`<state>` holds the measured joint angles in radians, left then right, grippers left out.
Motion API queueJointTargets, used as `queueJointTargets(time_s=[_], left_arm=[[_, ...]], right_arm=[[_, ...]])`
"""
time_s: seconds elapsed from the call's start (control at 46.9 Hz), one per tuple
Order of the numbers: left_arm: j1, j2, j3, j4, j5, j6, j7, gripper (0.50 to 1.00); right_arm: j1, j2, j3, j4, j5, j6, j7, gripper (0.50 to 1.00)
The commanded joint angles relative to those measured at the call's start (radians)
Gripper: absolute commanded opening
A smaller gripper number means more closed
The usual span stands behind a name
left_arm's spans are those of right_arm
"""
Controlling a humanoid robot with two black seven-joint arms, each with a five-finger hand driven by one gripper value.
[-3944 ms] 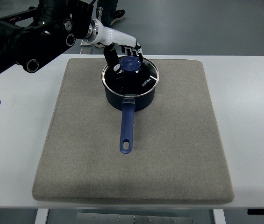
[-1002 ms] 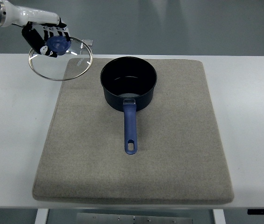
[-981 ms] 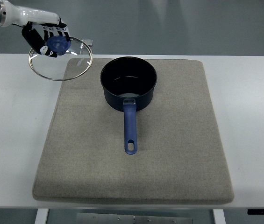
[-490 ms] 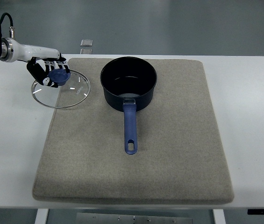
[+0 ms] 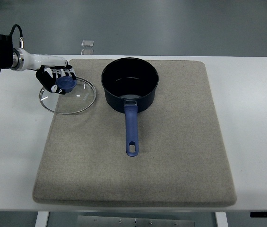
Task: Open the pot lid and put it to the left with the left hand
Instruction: 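Lower the lid onto the pad beside the saucepan, nearer the left arm, then open the left hand and release the lid knob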
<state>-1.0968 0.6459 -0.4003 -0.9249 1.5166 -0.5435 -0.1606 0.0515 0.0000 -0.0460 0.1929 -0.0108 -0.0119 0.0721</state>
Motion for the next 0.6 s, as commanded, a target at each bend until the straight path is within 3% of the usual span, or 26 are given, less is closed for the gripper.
queueJointTargets(time_s=[0.0,0.043,0.128,0.234,0.448,0.576], left_arm=[[0.000,0.000,-0.002,0.001,-0.004,0.002,-0.001,0.500],[0.000,0.000,0.000,0.001,-0.007,0.011,-0.001,0.529],[0.002,-0.002,0.005,0.006,-0.010,0.039,0.001,0.664],[0.021,-0.023,0.011,0.018,-0.010,0.091,-0.001,0.756],[0.026,-0.028,0.011,0.018,-0.012,0.091,-0.001,0.776],[0.026,-0.028,0.009,0.018,-0.013,0.093,0.001,0.874]], right_arm=[[0.001,0.000,0.000,-0.001,0.000,0.000,0.000,0.917],[0.001,0.000,0.000,0.000,0.000,0.001,0.000,0.917],[0.001,0.000,0.000,-0.001,0.000,0.001,0.000,0.917],[0.001,0.000,0.000,-0.001,0.000,0.000,0.000,0.917],[0.001,0.000,0.000,0.000,0.000,0.001,0.000,0.917],[0.001,0.000,0.000,0.000,0.000,0.000,0.000,0.917]])
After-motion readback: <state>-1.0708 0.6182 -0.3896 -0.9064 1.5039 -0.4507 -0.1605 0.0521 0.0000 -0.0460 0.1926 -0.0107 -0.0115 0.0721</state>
